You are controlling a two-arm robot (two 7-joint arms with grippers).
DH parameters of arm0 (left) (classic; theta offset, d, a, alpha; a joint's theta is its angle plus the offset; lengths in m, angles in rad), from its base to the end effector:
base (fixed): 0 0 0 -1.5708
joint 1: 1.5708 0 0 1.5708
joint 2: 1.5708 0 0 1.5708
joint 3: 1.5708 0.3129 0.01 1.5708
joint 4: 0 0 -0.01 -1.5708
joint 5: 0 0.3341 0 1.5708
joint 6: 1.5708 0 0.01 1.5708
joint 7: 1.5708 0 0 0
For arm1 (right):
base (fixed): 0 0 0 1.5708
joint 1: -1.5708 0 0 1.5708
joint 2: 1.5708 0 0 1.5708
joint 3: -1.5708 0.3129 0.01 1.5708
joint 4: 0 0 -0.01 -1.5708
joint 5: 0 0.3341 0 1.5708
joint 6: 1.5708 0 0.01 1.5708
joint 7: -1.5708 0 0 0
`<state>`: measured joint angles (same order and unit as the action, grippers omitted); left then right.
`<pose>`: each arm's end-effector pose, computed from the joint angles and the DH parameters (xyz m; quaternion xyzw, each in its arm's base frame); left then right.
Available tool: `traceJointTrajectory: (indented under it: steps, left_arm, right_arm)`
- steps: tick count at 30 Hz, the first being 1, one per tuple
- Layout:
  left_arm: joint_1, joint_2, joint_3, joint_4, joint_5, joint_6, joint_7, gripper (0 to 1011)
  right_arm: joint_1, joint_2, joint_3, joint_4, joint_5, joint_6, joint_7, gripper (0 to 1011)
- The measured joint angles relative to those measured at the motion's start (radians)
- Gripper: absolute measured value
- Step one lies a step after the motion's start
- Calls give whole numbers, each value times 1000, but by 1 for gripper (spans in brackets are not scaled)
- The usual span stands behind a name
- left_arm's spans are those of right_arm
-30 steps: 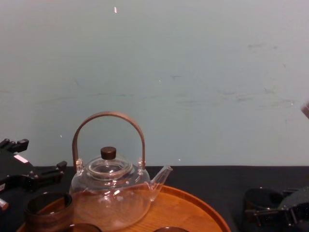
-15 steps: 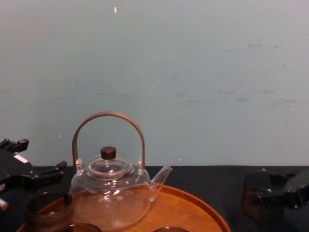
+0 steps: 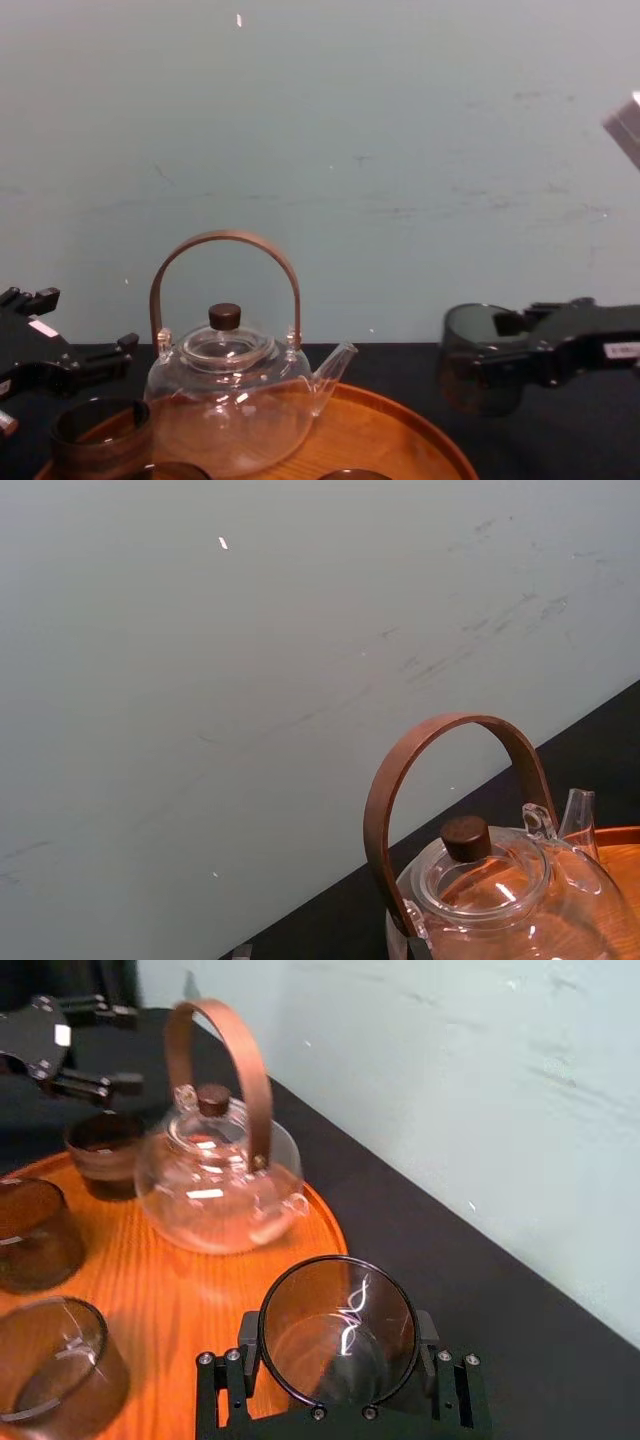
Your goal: Pick up the glass from the table and place it on the tray.
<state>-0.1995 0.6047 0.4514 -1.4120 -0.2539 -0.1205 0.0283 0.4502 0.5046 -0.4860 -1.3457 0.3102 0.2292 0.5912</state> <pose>0.3857 0.0890 -0.3256 0.1415 -0.1325 0.5799 0.7913 0.4591 -0.0536 -0.2547 -0.1935 -0.0034 -0.3464 0.9179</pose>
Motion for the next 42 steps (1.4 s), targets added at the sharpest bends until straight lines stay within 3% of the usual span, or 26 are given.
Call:
traceJointTrajectory:
  steps: [21,42]
  left_arm:
    - [0,0,0,0,0,0,0,1001]
    - [0,0,0,0,0,0,0,1001]
  right_arm:
    - [73,-86,-98,98,6,-55,42,904]
    - [87,-134,-138,202,-25,-107,37,904]
